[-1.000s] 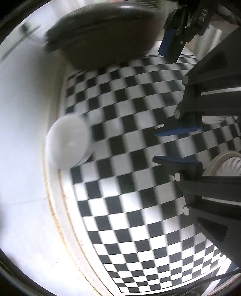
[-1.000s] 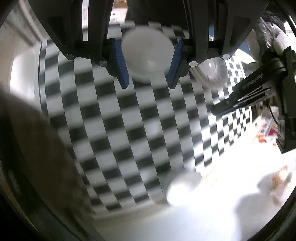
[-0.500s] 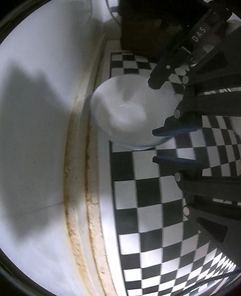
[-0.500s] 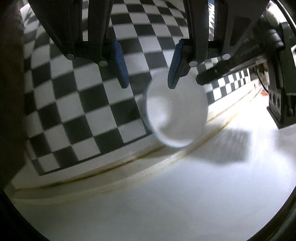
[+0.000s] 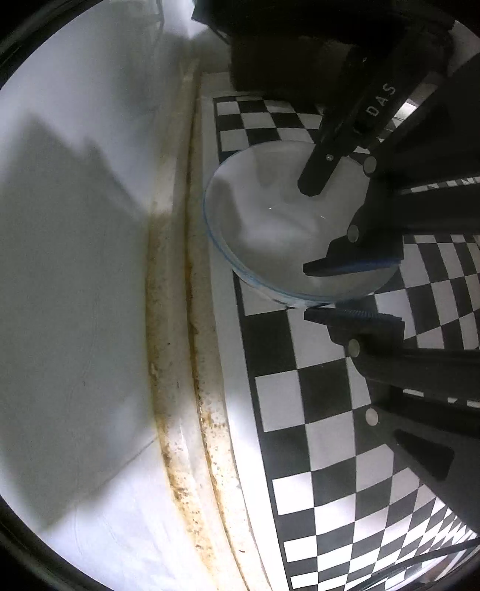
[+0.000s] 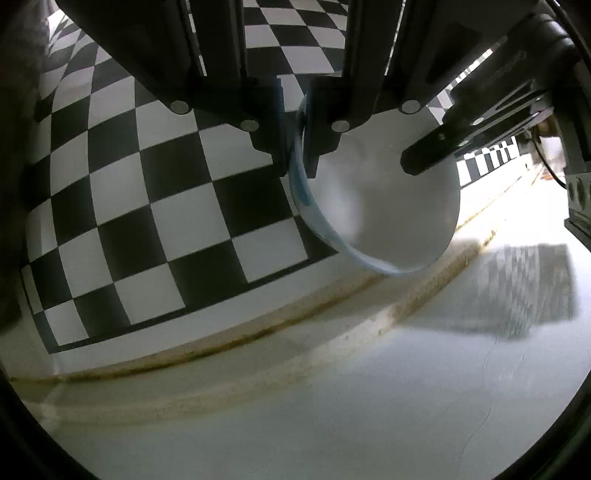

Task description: Organize plates and bowls

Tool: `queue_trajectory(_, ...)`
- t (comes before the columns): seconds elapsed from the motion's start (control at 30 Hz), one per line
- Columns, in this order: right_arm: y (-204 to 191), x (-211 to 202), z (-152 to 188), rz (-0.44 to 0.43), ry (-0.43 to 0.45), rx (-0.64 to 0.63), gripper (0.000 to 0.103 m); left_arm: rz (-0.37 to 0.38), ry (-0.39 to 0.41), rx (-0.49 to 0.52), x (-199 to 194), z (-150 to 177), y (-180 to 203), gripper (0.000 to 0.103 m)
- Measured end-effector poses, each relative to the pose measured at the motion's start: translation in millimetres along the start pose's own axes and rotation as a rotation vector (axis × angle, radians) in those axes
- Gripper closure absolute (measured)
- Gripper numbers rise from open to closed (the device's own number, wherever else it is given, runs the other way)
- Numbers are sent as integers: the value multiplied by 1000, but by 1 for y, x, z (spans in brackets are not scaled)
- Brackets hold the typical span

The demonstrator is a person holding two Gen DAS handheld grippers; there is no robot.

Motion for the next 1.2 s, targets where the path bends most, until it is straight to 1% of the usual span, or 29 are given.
queue_trajectory(0.2,-9,-10,13,-5,-2,-29,94,-18,39,44,-22,19,6,88)
queue_trajectory(0.4,-15,-28,29,-8,8,-60,94,-13,60,71,-45,43,11,88)
queue_trajectory(0.5,-15,-40,44,-13,14,-68,94,-12,75,94,-59,57,14,88)
queue_trajectory(0.57,-15,-53,60,-17,19,-74,94,-5,79,100,-67,69,18,88)
queue_trajectory(0.73,-8,-74,85,-23,43,-80,94,10,88,117,-87,96,25,88)
queue_trajectory(1.0,-2,-114,147,-28,81,-80,94,31,114,163,-120,143,45,88)
queue_trajectory(1.17,6,-136,186,-28,97,-74,94,47,117,202,-131,175,62,88)
queue_trajectory(1.2,13,-142,191,-29,99,-73,94,51,115,207,-132,181,64,88)
Point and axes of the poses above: each gripper's, at about its wrist camera, not at the fingertips, and x roughly the way its jaws point, y to its right, z to its underside, the point moved 5 cm from there along x, roughly the way its jaws point, and after that the axes turned 10 degrees about y, right-handed, at the moved point
